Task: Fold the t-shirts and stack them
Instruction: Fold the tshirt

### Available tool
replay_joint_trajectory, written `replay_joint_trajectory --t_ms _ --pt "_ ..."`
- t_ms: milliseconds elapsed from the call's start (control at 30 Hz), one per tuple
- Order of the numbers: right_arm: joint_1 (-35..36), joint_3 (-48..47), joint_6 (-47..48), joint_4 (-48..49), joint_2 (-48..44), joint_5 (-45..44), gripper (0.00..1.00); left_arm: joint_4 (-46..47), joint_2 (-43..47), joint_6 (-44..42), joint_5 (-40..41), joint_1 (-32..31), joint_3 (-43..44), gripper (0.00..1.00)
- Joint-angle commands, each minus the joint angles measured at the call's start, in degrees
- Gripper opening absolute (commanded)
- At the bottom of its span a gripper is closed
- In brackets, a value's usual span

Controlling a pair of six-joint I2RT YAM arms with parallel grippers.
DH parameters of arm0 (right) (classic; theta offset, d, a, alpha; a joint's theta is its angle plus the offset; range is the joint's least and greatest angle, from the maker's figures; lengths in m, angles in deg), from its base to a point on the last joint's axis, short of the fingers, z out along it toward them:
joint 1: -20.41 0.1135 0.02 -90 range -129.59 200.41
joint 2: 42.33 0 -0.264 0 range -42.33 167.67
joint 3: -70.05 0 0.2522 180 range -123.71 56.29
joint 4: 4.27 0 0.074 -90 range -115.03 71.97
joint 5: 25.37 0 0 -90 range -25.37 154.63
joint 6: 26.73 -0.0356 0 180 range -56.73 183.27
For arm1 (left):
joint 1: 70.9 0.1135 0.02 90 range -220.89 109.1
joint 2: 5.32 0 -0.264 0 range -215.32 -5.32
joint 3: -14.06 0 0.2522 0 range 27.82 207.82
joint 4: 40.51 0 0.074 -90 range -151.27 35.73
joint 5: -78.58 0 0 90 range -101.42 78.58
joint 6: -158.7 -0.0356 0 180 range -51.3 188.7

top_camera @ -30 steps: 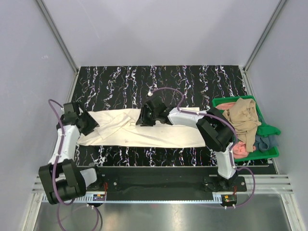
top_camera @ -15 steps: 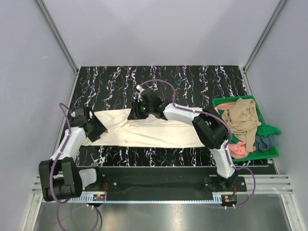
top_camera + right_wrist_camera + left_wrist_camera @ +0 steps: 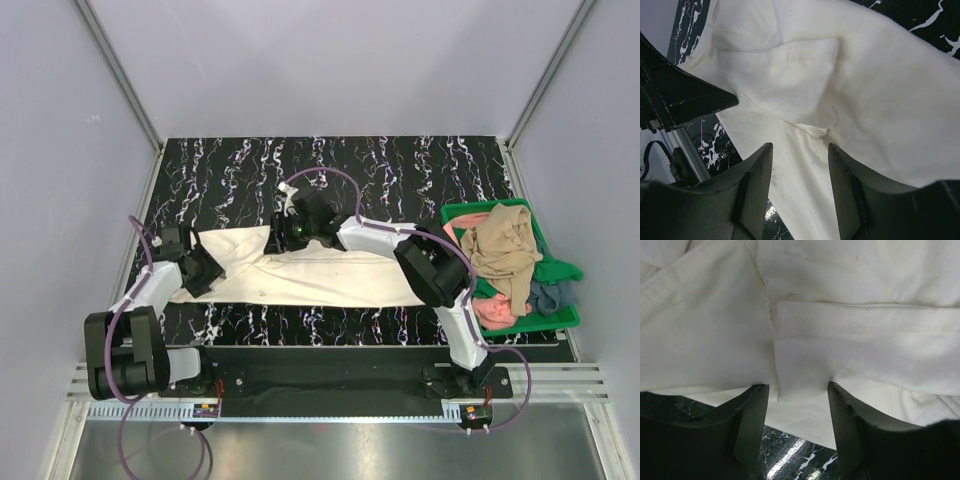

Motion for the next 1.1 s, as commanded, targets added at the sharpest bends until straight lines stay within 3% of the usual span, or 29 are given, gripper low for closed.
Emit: replay_joint_trajectory --t_ms 0,167,233,300,333,433,500,633,800,1067 --pt "-1.1 -1.0 2.3 3.2 -0.5 0.9 0.56 3.3 -1.8 0.3 0.5 -0.1 0.5 0.55" --pt "-2.2 -0.3 2.0 3.7 -0.6 1.2 0.57 4.3 -1.7 0.4 0.6 -0.1 -0.1 0.50" --pt "-2.4 -0.1 1.8 4.0 -0.7 1.5 0.57 4.4 -1.7 0.2 0.8 -0.2 0.0 0.44" --pt "-2.5 0.2 1.7 4.4 -0.5 1.9 0.57 3.9 -1.7 0.1 1.0 -0.1 0.4 0.36" --pt "-2.5 0.1 1.6 4.7 -0.3 2.2 0.56 3.5 -1.6 -0.1 1.2 -0.2 0.6 0.25" --pt "-2.8 0.0 1.0 6.0 0.5 3.7 0.54 1.3 -1.7 -0.5 2.5 -0.1 2.6 0.07" --pt "-2.8 0.3 0.0 7.4 1.4 4.9 0.51 -1.7 -1.7 -1.0 3.7 -0.1 4.0 0.00" --pt "-3.1 1.0 -2.3 10.1 2.8 5.8 0.43 -5.6 0.2 -1.8 8.7 -0.1 6.5 0.00" --pt "-3.3 3.1 -6.0 12.7 3.5 4.2 0.33 -7.4 2.8 -1.1 8.7 -0.2 6.4 0.00" --pt "-3.7 4.0 -7.4 12.3 4.7 4.0 0.25 -7.6 0.4 1.3 10.6 -2.0 3.2 0.00"
